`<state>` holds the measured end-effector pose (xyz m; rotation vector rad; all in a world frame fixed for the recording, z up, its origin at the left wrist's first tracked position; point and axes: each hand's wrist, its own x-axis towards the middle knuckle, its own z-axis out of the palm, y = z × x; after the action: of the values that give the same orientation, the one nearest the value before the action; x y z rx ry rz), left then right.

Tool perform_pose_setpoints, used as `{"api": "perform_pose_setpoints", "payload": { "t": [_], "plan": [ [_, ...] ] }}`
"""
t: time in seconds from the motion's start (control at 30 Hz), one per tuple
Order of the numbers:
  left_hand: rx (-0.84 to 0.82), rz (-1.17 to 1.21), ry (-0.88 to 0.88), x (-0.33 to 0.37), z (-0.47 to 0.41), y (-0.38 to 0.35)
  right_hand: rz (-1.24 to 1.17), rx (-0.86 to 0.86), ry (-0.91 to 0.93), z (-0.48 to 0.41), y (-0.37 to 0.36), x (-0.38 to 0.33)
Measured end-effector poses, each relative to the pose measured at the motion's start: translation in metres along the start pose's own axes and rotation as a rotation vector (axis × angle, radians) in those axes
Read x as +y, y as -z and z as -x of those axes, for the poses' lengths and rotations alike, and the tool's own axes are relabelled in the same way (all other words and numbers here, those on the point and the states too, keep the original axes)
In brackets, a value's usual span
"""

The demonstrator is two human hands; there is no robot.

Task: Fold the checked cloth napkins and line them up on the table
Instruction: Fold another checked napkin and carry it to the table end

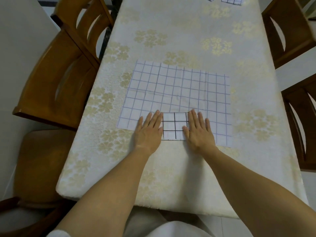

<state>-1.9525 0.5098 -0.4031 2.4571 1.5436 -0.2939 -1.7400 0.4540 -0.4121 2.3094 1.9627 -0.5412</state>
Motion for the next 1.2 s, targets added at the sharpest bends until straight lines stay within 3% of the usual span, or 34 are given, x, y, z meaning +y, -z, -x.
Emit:
{"api": "perform_pose_setpoints", "payload": {
  "t": [0.17,0.23,0.33,0.67,0.87,0.93,1.1,1.2],
  "plan": [
    [0.004,0.015,0.056,0.012,-0.007,0.011,0.045,0.044,-0.074,-0.004,0.008,-0.011],
    [0.034,0.017,-0.017,0.029,-0.013,0.015,0.015,0.097,0.006,-0.007,0.007,-0.03],
    [-0.035,0.042,-0.08,0.039,-0.016,0.008,-0.03,0.037,0.117,-0.011,-0.005,-0.044],
    [-0.06,0.016,0.014,-0.011,-0.004,0.003,0.035,0.0,-0.026,-0.002,0.002,0.011],
    [0.021,0.282,0.052,-0.004,-0.029,0.026,-0.216,0.288,-0.079,-0.024,0.022,0.005],
    [0.006,0.299,0.031,-0.002,-0.042,0.031,-0.206,0.246,-0.141,-0.037,0.03,0.011],
    [0.023,0.327,0.012,0.001,-0.059,0.044,-0.086,-0.086,-0.169,-0.062,0.065,0.018],
    [0.022,0.241,-0.004,0.007,-0.062,0.06,-0.282,-0.065,-0.152,-0.055,0.07,0.021]
  ]
}}
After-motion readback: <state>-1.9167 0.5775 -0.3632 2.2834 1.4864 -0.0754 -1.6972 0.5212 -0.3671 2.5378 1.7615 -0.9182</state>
